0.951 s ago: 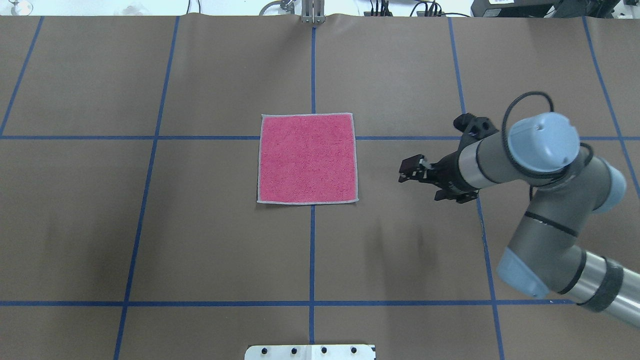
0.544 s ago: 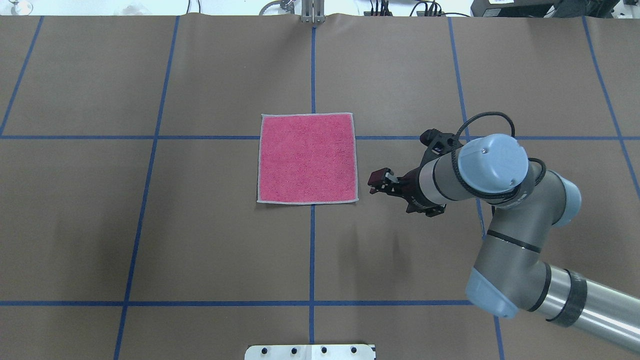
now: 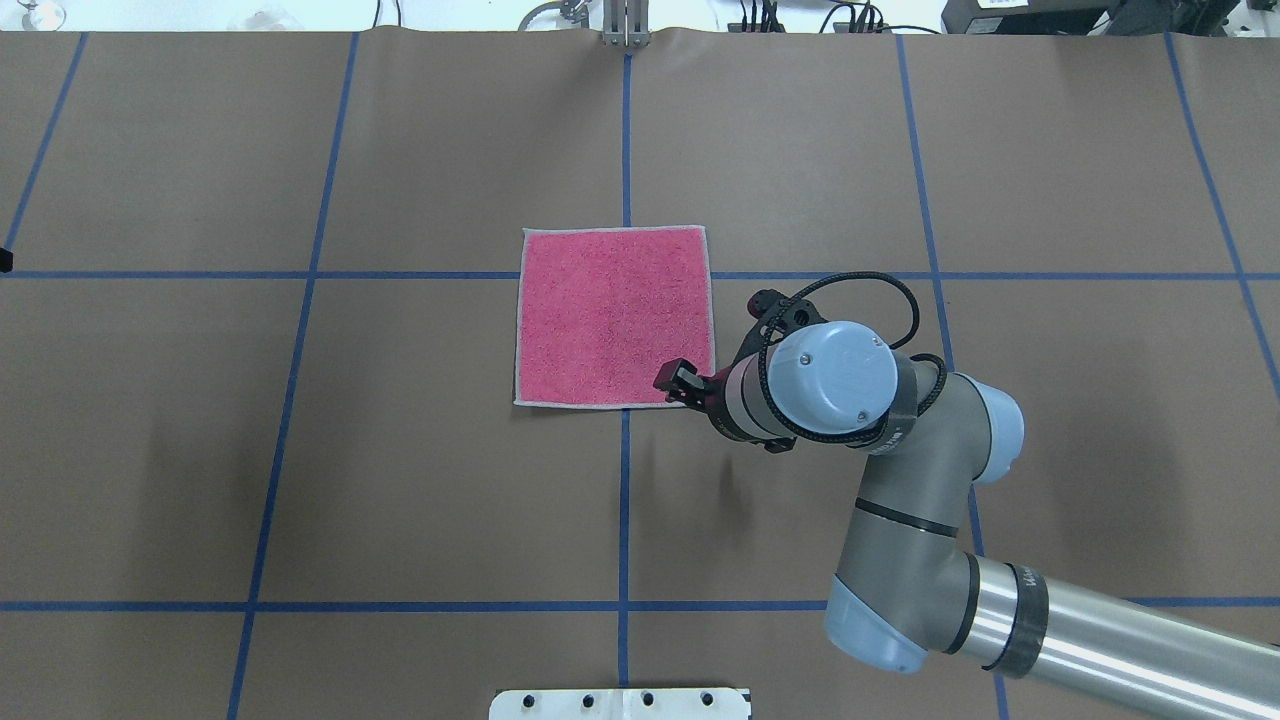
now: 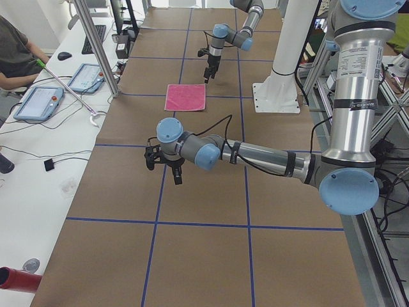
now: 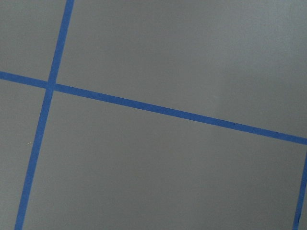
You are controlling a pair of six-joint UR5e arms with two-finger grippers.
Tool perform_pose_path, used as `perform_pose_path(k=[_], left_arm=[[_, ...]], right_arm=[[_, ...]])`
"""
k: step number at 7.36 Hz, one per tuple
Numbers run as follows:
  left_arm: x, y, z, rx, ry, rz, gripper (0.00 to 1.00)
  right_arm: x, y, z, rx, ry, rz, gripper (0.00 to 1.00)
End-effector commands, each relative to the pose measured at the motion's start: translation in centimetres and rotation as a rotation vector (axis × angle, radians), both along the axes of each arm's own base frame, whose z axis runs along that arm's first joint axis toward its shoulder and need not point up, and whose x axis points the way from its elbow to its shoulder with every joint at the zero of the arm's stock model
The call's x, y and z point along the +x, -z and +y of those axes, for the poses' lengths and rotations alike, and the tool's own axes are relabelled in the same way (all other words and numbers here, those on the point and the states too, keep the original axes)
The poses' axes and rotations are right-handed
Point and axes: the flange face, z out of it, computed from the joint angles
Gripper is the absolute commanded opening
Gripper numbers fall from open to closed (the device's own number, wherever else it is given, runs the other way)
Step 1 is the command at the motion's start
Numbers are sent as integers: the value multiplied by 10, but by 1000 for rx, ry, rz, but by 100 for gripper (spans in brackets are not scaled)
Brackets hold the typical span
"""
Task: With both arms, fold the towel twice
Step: 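Move the right gripper to the towel corner nearest it, then pinch the near towel corner with the right gripper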
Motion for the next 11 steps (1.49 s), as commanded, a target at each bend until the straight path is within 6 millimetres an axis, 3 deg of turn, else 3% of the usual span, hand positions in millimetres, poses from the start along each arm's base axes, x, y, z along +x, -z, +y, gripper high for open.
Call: perform_pose_path(k=[1, 6, 10, 11], left_arm=[[5, 2, 0, 2, -5, 3, 100], [5, 2, 0, 2, -5, 4, 100], [5, 2, 0, 2, -4, 5, 100], [5, 2, 0, 1, -4, 4, 100]], right_arm=[[-11, -5, -10, 19, -38, 29, 85], [-25, -11, -16, 2, -45, 50, 76], [-25, -11, -18, -16, -61, 44, 25], [-24, -9, -17, -15, -62, 38, 25]])
